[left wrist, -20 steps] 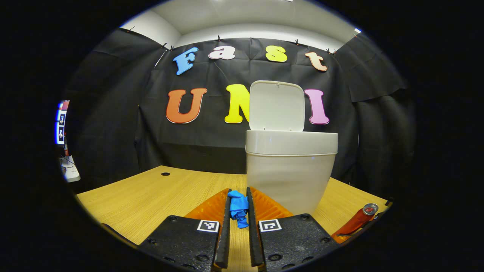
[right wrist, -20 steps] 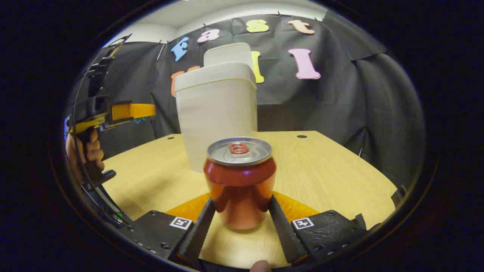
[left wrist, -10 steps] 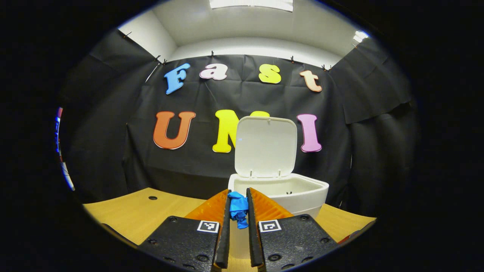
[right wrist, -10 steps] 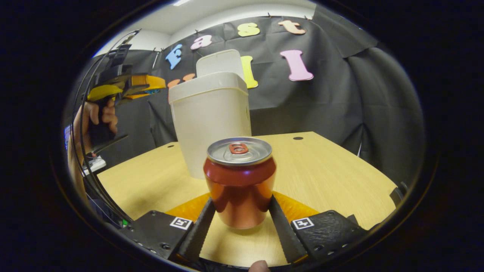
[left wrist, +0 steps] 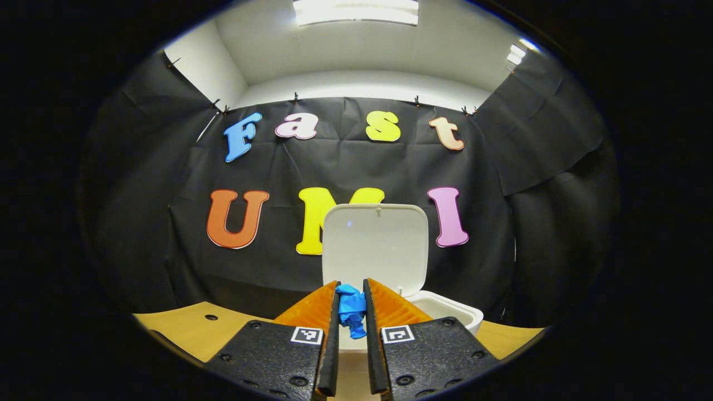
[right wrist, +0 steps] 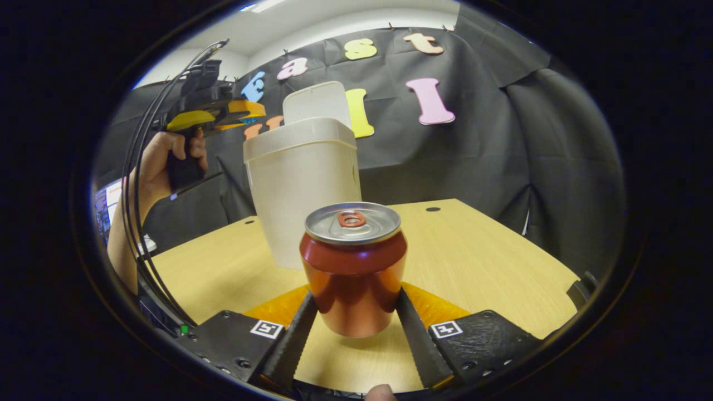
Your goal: Press the lid of the desktop garbage bin to open it, pick up the crumpled paper on the desktop and throw it into the bin, then pick up the pop can on the desktop and drop it into the bin, and finally close the garbage bin lid.
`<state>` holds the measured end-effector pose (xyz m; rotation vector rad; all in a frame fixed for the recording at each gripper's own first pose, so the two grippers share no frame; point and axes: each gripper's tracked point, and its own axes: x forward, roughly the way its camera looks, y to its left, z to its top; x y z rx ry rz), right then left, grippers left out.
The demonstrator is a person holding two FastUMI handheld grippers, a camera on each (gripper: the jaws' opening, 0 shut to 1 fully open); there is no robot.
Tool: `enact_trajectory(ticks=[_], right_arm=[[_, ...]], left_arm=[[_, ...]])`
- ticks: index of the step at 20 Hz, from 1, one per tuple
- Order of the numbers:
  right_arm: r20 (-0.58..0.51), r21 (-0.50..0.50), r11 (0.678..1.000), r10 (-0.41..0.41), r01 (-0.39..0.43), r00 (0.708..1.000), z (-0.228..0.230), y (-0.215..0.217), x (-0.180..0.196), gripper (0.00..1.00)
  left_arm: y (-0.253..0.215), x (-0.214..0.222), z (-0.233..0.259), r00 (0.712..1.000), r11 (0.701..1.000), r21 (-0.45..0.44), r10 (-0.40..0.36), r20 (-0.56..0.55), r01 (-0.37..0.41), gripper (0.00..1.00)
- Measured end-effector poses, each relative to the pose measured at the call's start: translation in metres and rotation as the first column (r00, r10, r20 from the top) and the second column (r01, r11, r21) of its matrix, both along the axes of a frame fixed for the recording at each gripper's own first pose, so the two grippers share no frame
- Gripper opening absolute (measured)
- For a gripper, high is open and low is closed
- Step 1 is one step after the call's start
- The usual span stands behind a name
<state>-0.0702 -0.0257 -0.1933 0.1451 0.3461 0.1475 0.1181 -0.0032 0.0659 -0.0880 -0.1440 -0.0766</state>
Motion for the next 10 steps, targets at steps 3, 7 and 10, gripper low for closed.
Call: enact_trajectory(ticks=[3, 7, 10], right_arm=[[-0.001, 0.005, 1.0, 0.003, -0.003, 1.0, -0.001, 0.0, 0.001, 0.81], [0.002, 0.005, 1.0, 0.013, -0.013, 1.0, -0.001, 0.001, 0.003, 0.81], [0.002, 0.011, 1.0, 0.011, -0.011, 1.0, -0.001, -0.002, 0.006, 0.81]], left_arm=[[-0.012, 0.013, -0.004, 0.999, 1.0, -0.001, -0.026, -0.024, 0.026, 0.24], [-0.019, 0.022, -0.01, 0.998, 0.999, -0.001, -0.046, -0.047, 0.046, 0.26], [-0.026, 0.024, -0.009, 0.997, 0.998, -0.002, -0.061, -0.051, 0.061, 0.32]])
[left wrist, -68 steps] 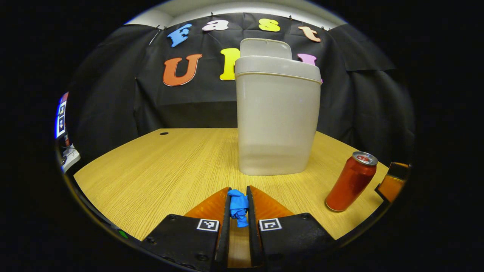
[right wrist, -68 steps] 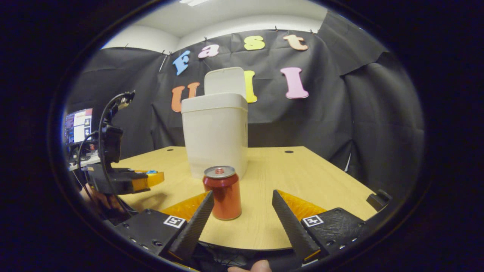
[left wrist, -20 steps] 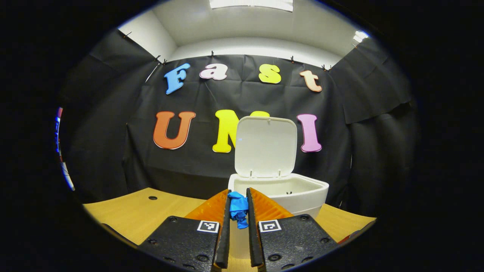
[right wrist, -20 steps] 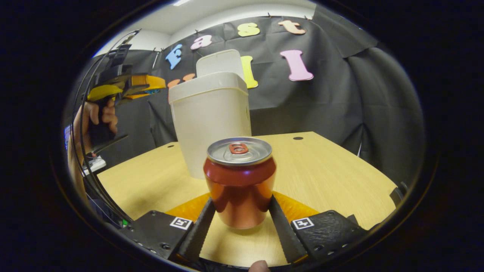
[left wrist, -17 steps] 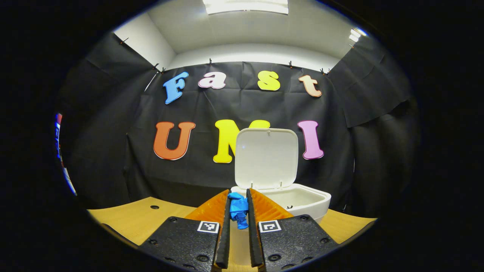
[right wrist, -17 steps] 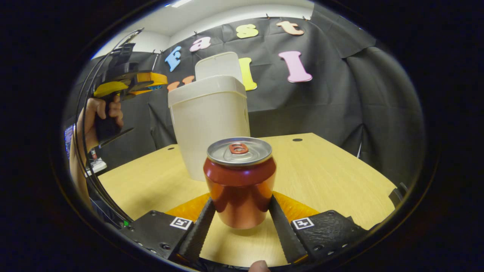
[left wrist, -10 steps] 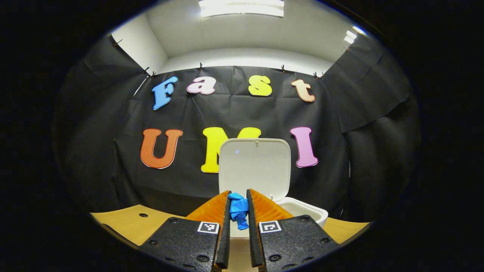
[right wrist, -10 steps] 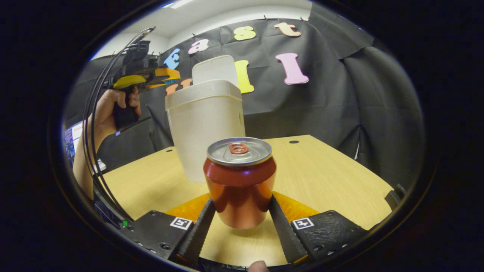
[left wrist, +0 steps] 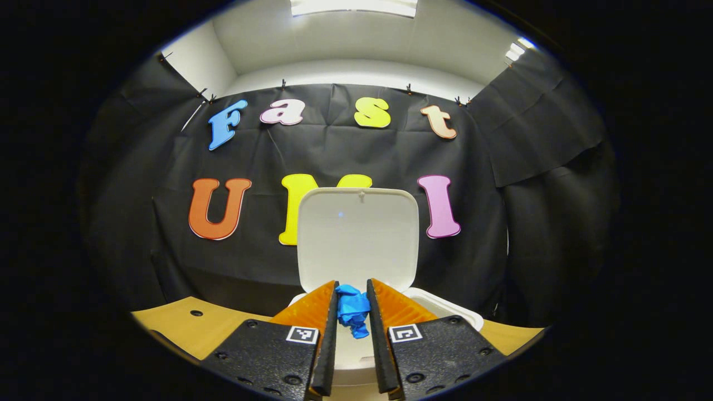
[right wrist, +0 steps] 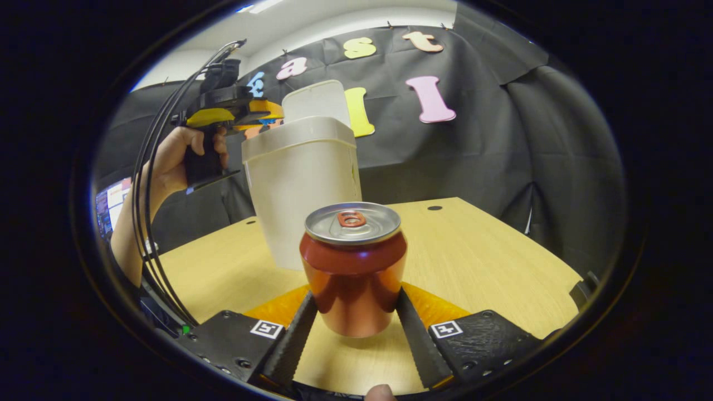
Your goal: Press the lid of the desktop garbage bin to open it, pick up the crumpled paper on the desktop and throw it into the bin, then pick up the pop can on the desktop and drop it into the bin, and finally close the garbage bin lid.
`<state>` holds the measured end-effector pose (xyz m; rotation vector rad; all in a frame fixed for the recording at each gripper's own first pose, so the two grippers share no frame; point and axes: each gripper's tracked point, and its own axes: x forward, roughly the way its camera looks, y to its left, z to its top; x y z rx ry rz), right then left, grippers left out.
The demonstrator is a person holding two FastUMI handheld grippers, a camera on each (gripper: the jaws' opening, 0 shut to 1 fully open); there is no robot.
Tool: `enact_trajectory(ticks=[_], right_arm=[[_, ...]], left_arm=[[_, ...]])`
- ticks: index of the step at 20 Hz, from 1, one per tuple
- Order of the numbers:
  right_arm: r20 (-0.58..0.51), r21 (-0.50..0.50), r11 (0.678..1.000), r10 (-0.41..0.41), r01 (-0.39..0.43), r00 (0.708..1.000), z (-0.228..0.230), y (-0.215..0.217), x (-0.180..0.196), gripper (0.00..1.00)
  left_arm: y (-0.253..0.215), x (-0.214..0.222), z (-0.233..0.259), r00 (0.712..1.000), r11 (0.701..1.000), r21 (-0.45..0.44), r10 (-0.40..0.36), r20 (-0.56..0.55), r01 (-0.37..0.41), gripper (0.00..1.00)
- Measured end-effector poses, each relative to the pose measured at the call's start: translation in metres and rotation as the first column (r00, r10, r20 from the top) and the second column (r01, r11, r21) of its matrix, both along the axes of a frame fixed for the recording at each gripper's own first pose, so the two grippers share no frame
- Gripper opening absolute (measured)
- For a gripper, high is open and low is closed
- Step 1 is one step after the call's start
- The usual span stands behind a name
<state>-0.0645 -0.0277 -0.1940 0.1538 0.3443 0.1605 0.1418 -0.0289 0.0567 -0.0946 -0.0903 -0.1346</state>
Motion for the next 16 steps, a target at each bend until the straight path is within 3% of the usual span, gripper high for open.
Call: enact_trajectory(ticks=[4, 6, 7, 8, 9, 11, 16], right_arm=[[-0.007, 0.012, 1.0, -0.004, 0.004, 1.0, 0.0, -0.002, -0.001, 0.81], [-0.003, 0.012, 1.0, -0.005, 0.005, 1.0, 0.001, -0.003, -0.001, 0.81], [0.001, 0.012, 1.0, -0.005, 0.005, 1.0, 0.003, -0.003, -0.001, 0.81], [0.005, 0.01, 1.0, -0.006, 0.006, 1.0, 0.004, -0.004, -0.001, 0.81], [0.01, 0.009, 1.0, -0.007, 0.007, 1.0, 0.005, -0.004, -0.001, 0.81], [0.021, 0.001, 1.0, -0.012, 0.012, 1.0, 0.009, -0.007, 0.0, 0.81], [0.09, -0.034, 0.999, -0.03, 0.034, 0.995, 0.039, -0.017, 0.005, 0.8]], left_arm=[[-0.006, 0.001, 0.002, 1.0, 1.0, 0.019, -0.011, -0.002, 0.011, 0.41], [-0.009, -0.002, 0.003, 1.0, 1.0, 0.022, -0.022, -0.004, 0.023, 0.64], [-0.008, -0.004, 0.004, 1.0, 1.0, 0.023, -0.021, -0.004, 0.021, 0.69], [-0.008, -0.005, 0.004, 1.0, 1.0, 0.025, -0.019, -0.002, 0.019, 0.88], [-0.007, -0.006, 0.005, 1.0, 0.999, 0.028, -0.016, 0.0, 0.016, 0.86], [-0.007, -0.009, 0.008, 1.0, 1.0, 0.027, -0.015, 0.002, 0.015, 0.93], [-0.003, -0.02, 0.004, 1.0, 0.999, 0.032, -0.003, -0.028, 0.004, 0.94]])
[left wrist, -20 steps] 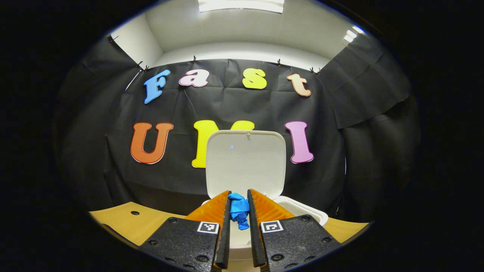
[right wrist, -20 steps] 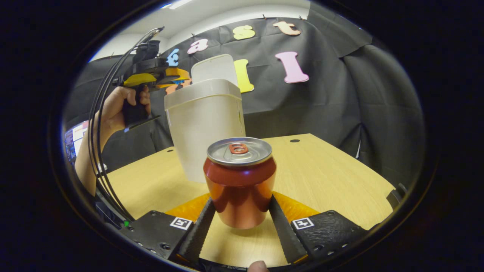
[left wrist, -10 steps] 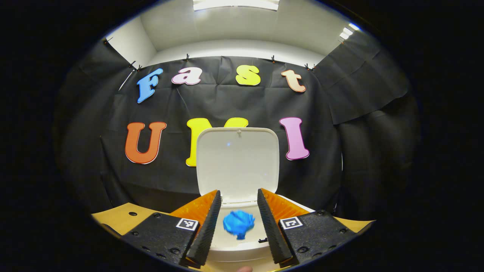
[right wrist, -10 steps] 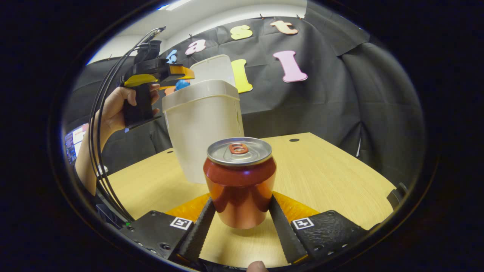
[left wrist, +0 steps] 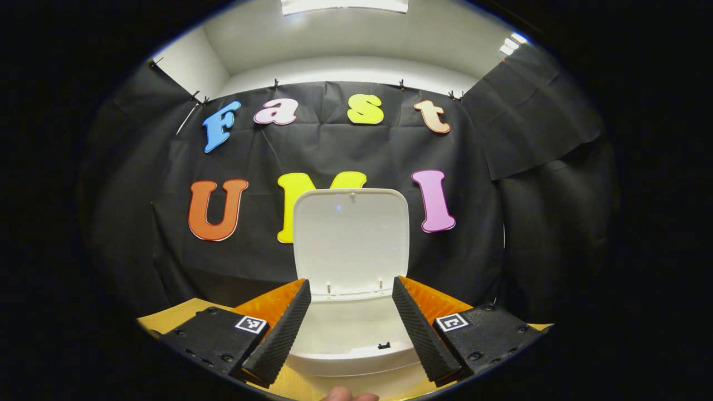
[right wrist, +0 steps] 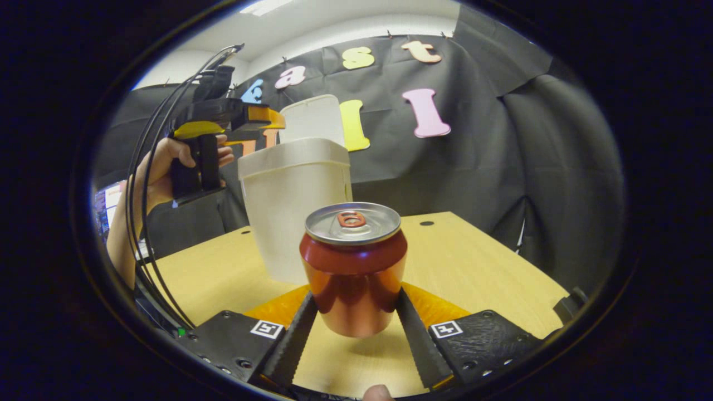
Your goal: Press the lid of the desktop garbage bin to open it, pick up the crumpled paper on the desktop and throw it into the bin, then pick up the pop can on the desktop and drop it into the bin, and finally close the garbage bin lid.
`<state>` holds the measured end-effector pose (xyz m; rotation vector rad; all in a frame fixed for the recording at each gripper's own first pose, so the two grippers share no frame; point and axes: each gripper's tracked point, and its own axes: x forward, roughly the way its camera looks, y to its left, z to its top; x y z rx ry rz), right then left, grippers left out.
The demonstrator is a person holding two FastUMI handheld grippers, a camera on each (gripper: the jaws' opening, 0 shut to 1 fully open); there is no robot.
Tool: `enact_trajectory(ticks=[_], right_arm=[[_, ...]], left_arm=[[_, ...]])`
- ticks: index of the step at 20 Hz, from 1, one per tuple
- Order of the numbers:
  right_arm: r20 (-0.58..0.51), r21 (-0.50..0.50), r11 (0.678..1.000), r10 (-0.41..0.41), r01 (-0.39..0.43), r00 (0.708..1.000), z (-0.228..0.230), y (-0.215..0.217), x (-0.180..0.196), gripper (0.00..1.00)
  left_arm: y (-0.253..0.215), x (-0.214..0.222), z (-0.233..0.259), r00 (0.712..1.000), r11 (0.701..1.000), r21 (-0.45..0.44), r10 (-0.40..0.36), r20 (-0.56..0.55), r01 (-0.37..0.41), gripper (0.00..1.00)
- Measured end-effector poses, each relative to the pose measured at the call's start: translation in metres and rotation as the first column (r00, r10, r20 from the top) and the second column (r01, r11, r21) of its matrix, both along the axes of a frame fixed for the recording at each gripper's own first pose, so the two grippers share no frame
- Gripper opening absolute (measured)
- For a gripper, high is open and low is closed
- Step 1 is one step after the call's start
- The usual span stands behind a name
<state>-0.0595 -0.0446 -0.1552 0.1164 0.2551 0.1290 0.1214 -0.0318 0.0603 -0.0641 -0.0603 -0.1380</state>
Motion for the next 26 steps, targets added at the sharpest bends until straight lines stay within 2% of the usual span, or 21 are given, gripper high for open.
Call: enact_trajectory(ticks=[6, 13, 19, 22, 26], right_arm=[[0.075, -0.041, 0.999, 0.02, -0.017, 0.997, 0.044, 0.002, 0.01, 0.81], [0.197, -0.104, 0.995, 0.026, -0.005, 0.98, 0.12, 0.005, 0.03, 0.8], [0.25, -0.111, 0.992, 0.09, -0.063, 0.964, 0.174, 0.033, 0.05, 0.8], [0.253, -0.149, 0.983, 0.145, -0.11, 0.957, 0.196, 0.052, 0.059, 0.81], [0.249, -0.149, 0.976, 0.191, -0.157, 0.95, 0.225, 0.073, 0.075, 0.8]], left_arm=[[0.003, -0.018, 0.003, 1.0, 1.0, -0.013, -0.014, -0.015, 0.014, 0.95], [0.031, -0.04, 0.009, 1.0, 0.999, -0.027, 0.015, -0.021, -0.016, 0.95], [0.06, -0.056, -0.008, 0.997, 0.998, -0.032, 0.057, -0.06, -0.059, 0.95], [0.07, -0.061, -0.013, 0.995, 0.997, -0.026, 0.068, -0.075, -0.07, 0.95], [0.083, -0.069, -0.019, 0.994, 0.997, -0.025, 0.075, -0.085, -0.078, 0.96]])
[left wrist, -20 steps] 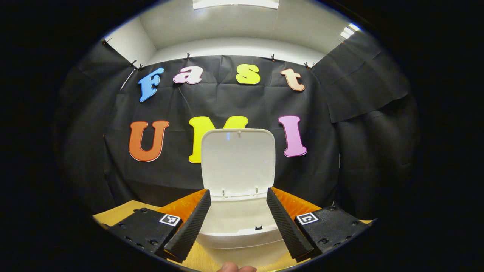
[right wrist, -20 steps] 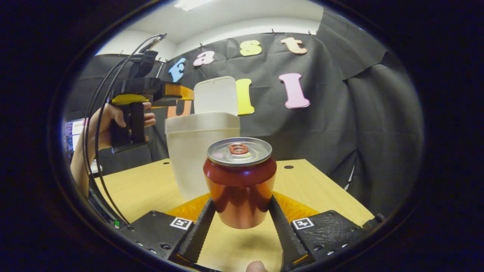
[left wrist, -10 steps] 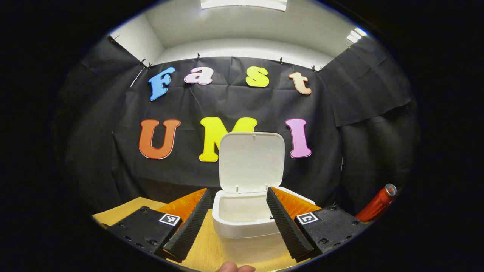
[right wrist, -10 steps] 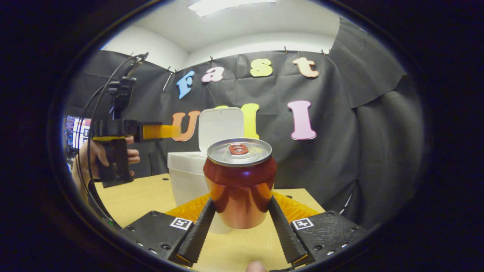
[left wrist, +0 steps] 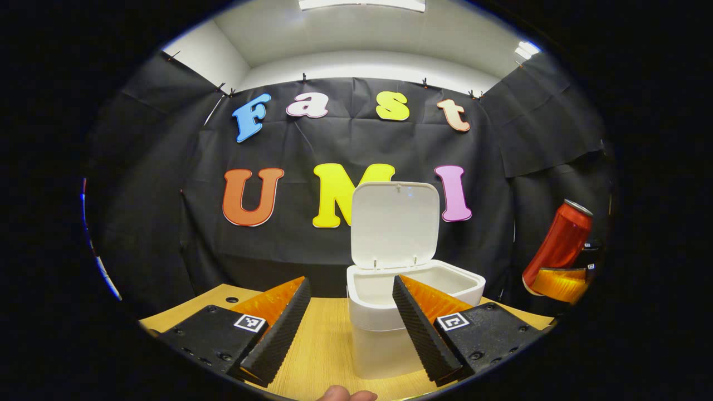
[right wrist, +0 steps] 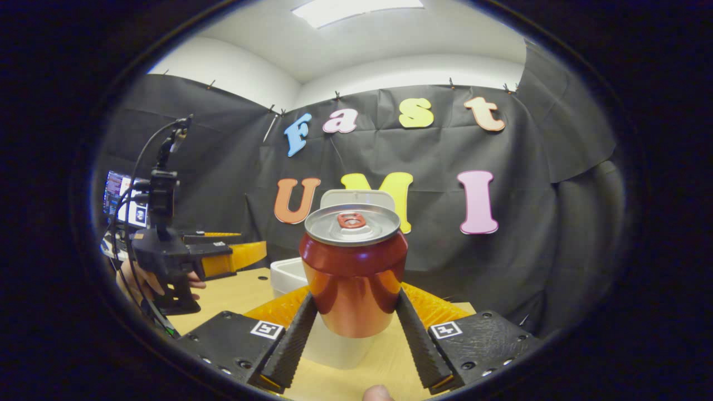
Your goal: Press the lid of the desktop garbage bin to open it, pick up the crumpled paper on the desktop and throw it into the bin, then pick up the pop can on the desktop and drop it into the bin, and finally close the garbage bin lid.
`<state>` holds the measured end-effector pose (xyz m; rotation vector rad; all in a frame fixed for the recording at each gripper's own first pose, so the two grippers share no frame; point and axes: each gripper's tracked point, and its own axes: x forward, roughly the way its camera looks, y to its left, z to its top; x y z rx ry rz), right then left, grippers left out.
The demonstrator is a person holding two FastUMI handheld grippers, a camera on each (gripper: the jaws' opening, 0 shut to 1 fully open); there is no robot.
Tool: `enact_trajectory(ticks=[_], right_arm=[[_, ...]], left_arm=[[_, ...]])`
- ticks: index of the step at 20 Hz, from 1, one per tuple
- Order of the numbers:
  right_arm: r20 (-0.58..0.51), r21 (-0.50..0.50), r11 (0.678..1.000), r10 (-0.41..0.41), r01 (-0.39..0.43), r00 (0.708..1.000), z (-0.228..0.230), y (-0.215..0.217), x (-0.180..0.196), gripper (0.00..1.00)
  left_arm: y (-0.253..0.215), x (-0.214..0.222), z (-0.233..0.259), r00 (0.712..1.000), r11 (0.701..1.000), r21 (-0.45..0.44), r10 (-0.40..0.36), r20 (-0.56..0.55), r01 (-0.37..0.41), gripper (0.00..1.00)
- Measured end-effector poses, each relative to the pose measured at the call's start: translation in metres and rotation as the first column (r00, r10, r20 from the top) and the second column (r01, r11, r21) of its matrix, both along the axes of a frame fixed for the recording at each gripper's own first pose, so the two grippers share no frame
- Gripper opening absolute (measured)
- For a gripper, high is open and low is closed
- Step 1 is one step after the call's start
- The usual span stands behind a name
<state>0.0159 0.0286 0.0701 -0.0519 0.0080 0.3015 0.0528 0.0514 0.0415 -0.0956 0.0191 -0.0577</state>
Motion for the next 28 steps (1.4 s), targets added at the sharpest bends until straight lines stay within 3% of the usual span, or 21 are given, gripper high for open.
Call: enact_trajectory(ticks=[4, 13, 22, 28], right_arm=[[0.012, -0.035, 0.999, 0.009, -0.008, 1.0, 0.022, 0.018, 0.029, 0.8], [-0.068, -0.048, 0.997, 0.058, -0.062, 0.996, 0.023, 0.071, 0.092, 0.81], [-0.137, -0.055, 0.998, -0.005, -0.003, 0.991, 0.003, 0.078, 0.158, 0.8], [-0.175, -0.069, 0.998, -0.026, 0.015, 0.984, -0.008, 0.079, 0.17, 0.8]], left_arm=[[0.012, -0.005, -0.007, 1.0, 1.0, -0.005, 0.01, -0.02, -0.01, 0.96], [0.045, -0.018, -0.01, 0.998, 0.998, 0.013, 0.056, -0.038, -0.056, 0.96], [0.057, -0.022, -0.014, 0.996, 0.997, 0.027, 0.08, -0.047, -0.078, 0.96], [0.055, -0.02, -0.015, 0.996, 0.998, 0.021, 0.066, -0.051, -0.065, 0.96]])
